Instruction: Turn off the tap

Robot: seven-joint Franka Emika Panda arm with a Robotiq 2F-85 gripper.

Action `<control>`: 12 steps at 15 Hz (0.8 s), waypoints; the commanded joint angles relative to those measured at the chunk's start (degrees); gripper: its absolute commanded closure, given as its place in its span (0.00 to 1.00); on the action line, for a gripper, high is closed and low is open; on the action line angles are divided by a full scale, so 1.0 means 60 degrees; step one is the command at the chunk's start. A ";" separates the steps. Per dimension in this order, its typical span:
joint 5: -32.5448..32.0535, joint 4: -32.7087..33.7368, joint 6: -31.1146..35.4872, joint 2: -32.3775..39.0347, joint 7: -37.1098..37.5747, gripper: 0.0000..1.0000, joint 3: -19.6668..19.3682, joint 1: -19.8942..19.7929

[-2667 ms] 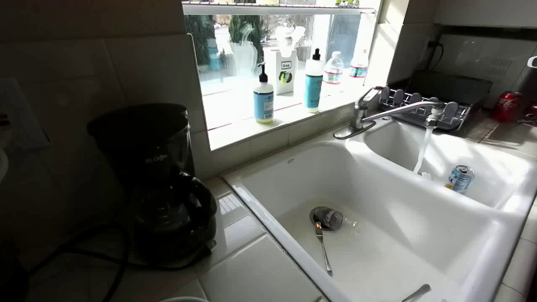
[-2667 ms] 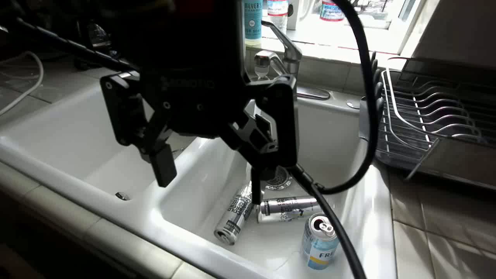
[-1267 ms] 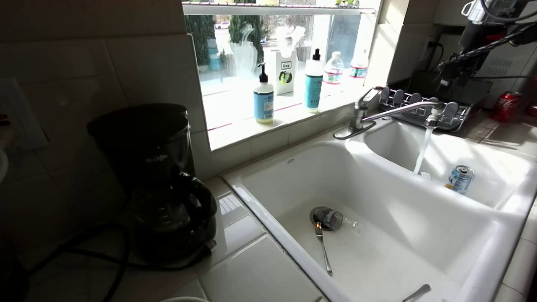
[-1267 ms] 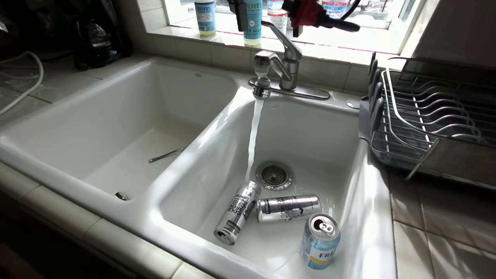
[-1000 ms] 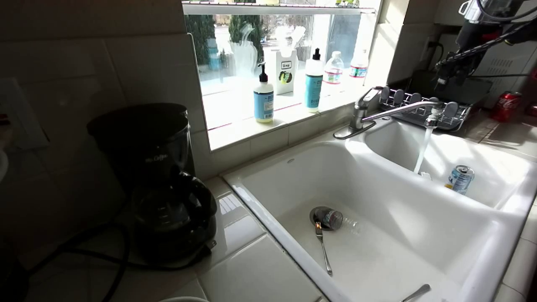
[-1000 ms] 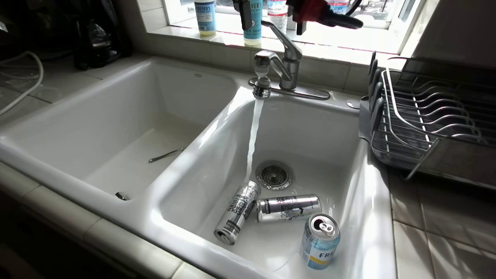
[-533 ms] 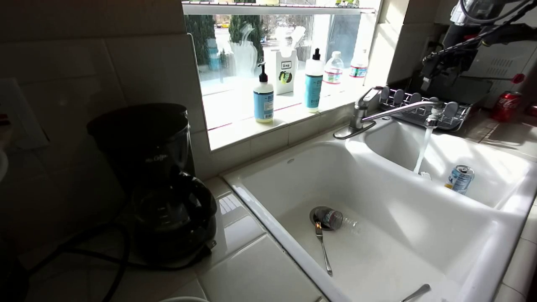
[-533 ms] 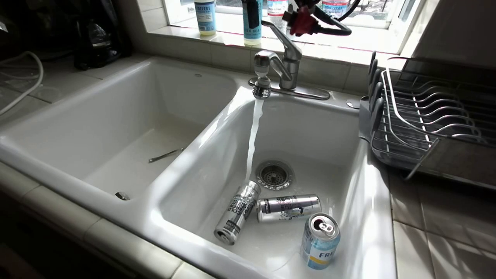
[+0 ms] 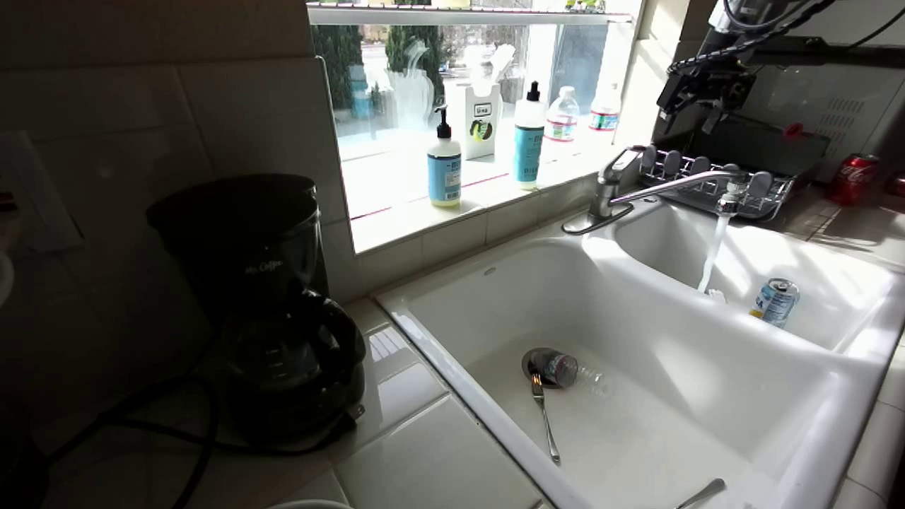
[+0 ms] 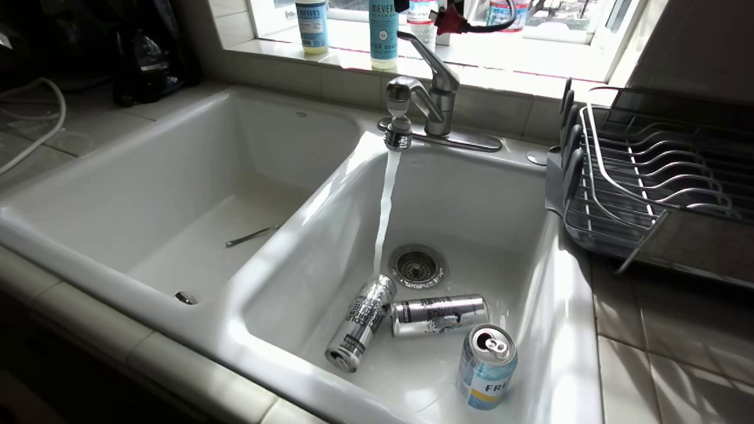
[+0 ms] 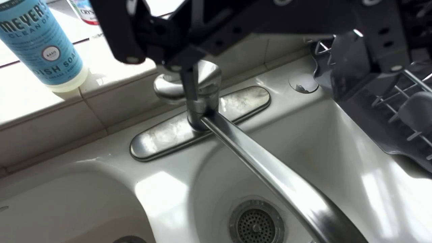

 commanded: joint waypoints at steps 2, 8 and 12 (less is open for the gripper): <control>-0.0176 0.1157 -0.0012 0.1034 0.0881 0.00 0.0137 0.0085; -0.0482 0.2013 -0.0284 0.1895 0.1569 0.00 0.0106 0.0298; -0.0891 0.2278 -0.0814 0.2142 0.1744 0.00 0.0040 0.0381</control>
